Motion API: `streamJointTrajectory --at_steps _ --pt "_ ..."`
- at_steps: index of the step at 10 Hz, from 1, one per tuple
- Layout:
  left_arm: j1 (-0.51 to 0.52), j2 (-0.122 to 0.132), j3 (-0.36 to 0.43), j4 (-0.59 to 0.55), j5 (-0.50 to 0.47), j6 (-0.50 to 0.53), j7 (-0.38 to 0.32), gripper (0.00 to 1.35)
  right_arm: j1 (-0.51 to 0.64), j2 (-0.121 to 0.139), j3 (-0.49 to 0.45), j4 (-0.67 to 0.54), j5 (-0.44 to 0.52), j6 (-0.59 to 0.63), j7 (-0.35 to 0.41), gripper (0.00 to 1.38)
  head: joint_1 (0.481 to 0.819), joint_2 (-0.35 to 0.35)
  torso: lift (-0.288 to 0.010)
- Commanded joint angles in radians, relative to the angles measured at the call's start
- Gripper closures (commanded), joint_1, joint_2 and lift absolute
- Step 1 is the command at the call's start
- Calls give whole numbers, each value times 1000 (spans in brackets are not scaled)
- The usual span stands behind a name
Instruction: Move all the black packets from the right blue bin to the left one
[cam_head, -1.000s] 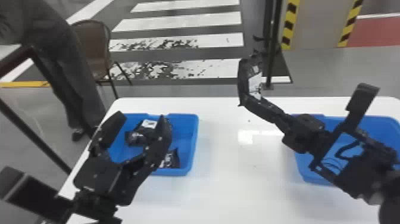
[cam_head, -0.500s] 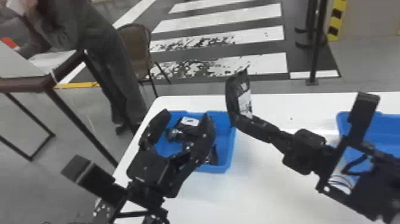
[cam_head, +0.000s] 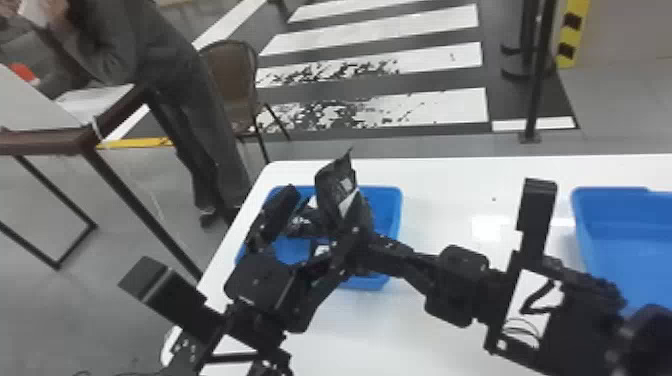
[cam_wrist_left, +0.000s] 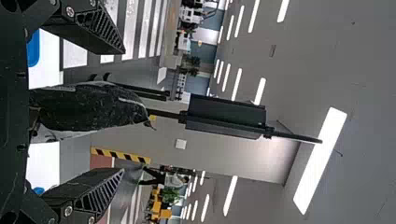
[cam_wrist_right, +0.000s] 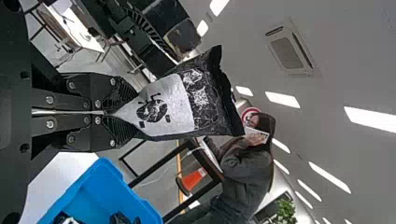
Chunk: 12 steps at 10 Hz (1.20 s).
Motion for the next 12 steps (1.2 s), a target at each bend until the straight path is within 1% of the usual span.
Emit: streamJointTrajectory --at_steps 1,2,3,4,5,8,10,11,12 --pt "-2 0 0 0 1 14 -1 150 -10 -3 26 4 -10 0 0 1148 695 350 -140" --pt "-2 0 0 -2 5 29 -1 180 -13 -3 28 1 -10 0 0 1148 695 350 -140" --pt "-5 0 -2 -2 19 75 -1 406 -13 -3 28 4 -14 0 -1 1148 695 350 -140" --pt "-2 2 -10 -9 19 85 15 961 -13 -3 28 4 -16 0 0 1150 695 350 -140" --pt "0 5 -10 -19 25 129 24 1239 -13 -3 28 6 -20 0 0 1148 695 350 -140" --pt "12 0 4 -29 27 144 33 1220 -13 -3 28 14 -28 -7 -1 1148 695 350 -140" --pt "10 0 4 -29 21 117 33 1220 -20 -1 28 24 -32 -20 0 1148 695 350 -140" --pt "12 0 2 -32 21 105 35 1220 -20 1 28 36 -46 -56 0 1118 695 350 -140" --pt "12 0 6 -32 21 95 35 1220 -17 2 24 46 -60 -74 0 923 695 350 -140"
